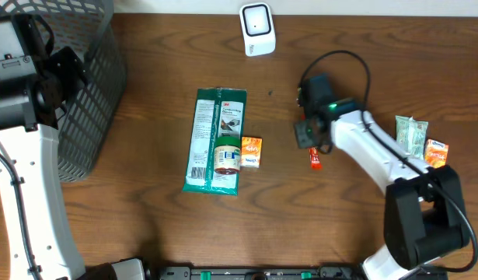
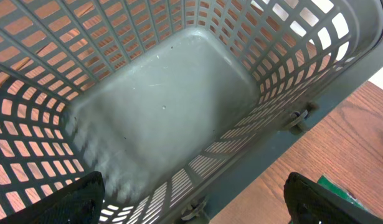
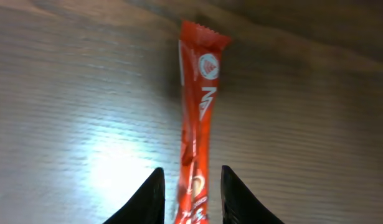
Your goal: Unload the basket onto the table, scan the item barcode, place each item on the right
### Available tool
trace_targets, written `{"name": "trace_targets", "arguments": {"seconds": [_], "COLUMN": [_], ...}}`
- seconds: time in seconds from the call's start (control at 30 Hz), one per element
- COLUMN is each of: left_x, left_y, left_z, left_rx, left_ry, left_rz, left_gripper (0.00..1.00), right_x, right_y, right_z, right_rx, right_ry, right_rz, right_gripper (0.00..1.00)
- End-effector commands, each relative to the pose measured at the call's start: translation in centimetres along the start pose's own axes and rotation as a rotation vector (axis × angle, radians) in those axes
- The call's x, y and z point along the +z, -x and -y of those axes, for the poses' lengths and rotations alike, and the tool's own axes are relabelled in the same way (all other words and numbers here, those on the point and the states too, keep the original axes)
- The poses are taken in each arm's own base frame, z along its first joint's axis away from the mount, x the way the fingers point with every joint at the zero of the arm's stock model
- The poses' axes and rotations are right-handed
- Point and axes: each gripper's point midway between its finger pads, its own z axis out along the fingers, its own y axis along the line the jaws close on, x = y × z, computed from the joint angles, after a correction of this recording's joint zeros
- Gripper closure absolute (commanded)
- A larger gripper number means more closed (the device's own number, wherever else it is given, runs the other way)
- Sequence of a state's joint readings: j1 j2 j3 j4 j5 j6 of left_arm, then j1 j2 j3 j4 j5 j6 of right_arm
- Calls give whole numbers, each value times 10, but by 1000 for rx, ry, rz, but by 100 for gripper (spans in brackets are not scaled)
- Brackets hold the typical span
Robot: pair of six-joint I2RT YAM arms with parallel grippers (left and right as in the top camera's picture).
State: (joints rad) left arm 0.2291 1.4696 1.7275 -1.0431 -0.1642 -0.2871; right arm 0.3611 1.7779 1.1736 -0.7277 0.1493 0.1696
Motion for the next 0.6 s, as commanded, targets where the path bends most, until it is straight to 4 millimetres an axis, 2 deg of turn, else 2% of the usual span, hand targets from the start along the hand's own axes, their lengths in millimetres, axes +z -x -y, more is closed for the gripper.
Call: {"name": "trace_targets", "arguments": {"seconds": [0.0, 0.13, 0.23, 0.37, 0.47, 0.57], "left_x": [-2, -2, -2, -2, -2, -2], "left_y": [3, 3, 3, 3, 3, 3], "left_z": [-4, -4, -4, -4, -4, -4], "left_rx": [4, 4, 4, 4, 4, 4], "left_ry": [13, 13, 13, 13, 13, 13], "left_rz": [11, 11, 11, 11, 11, 11], "left_gripper": [7, 8, 8, 8, 8, 7], "right_x": [13, 23, 33, 43, 44, 43], "right_y": [-4, -6, -5, -8, -5, -4], "right_z": [19, 15, 12, -6, -11, -16], "right_rx": [-5, -21, -13, -10, 7, 35], "right_ry": [-225, -234, -226, -128, -94, -21], "right_rz": [21, 11, 7, -15, -7, -23], "right_gripper": [74, 75, 82, 87, 99, 99]}}
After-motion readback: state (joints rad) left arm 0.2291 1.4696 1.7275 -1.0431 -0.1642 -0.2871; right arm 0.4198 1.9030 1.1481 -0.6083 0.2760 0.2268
